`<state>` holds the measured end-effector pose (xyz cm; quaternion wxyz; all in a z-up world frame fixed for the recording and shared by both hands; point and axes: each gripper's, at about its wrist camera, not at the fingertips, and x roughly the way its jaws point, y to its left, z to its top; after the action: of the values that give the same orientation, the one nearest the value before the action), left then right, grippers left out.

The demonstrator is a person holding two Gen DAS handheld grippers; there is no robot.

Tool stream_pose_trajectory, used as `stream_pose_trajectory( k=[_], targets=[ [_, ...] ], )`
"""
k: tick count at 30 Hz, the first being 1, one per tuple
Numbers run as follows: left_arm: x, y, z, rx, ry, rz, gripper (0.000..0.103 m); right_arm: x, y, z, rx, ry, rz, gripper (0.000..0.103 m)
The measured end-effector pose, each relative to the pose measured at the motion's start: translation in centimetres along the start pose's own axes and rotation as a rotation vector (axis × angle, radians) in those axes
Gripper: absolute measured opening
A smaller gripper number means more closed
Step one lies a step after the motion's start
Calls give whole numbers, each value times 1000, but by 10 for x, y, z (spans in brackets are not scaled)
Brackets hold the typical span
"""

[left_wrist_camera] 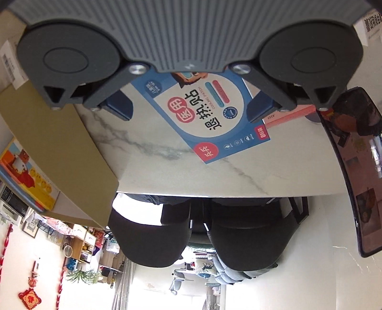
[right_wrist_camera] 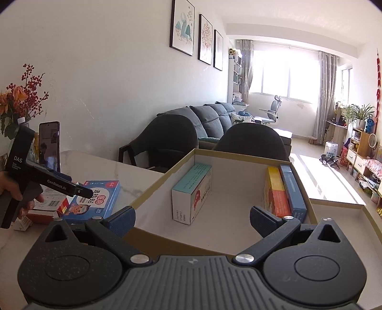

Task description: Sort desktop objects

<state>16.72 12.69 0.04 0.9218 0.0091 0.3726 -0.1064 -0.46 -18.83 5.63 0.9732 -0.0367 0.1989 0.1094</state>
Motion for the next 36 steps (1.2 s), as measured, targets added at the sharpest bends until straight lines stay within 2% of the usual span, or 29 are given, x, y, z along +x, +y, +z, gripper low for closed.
stream_pose_trajectory(
  k=[6, 10, 12, 15, 17, 20, 25, 29, 36],
  targets=[
    [43, 15, 28, -117, 111, 131, 103, 6, 3, 3, 19, -8, 50, 102],
    [66, 27, 43, -190, 210, 202, 103, 8, 0, 1, 48, -2, 46, 102],
    [74, 33, 49, -229, 249, 214, 103, 9, -1, 0, 53, 3, 43, 102],
    [83, 40, 52, -280, 288, 188, 103, 10, -3, -1, 57, 4, 48, 102],
    [84, 40, 52, -293, 290, 186, 103, 10, -3, -2, 60, 3, 50, 102],
    [83, 35, 52, -273, 274, 152, 103, 11, -4, -3, 62, 4, 52, 102],
    [86, 14, 51, -185, 277, 100, 103, 13, -4, -3, 68, 9, 56, 102],
    [87, 2, 51, -141, 275, 104, 103, 12, -4, -3, 81, 6, 64, 102],
    [83, -6, 50, -114, 342, 124, 103, 7, -2, -1, 72, -1, 65, 102]
  ],
)
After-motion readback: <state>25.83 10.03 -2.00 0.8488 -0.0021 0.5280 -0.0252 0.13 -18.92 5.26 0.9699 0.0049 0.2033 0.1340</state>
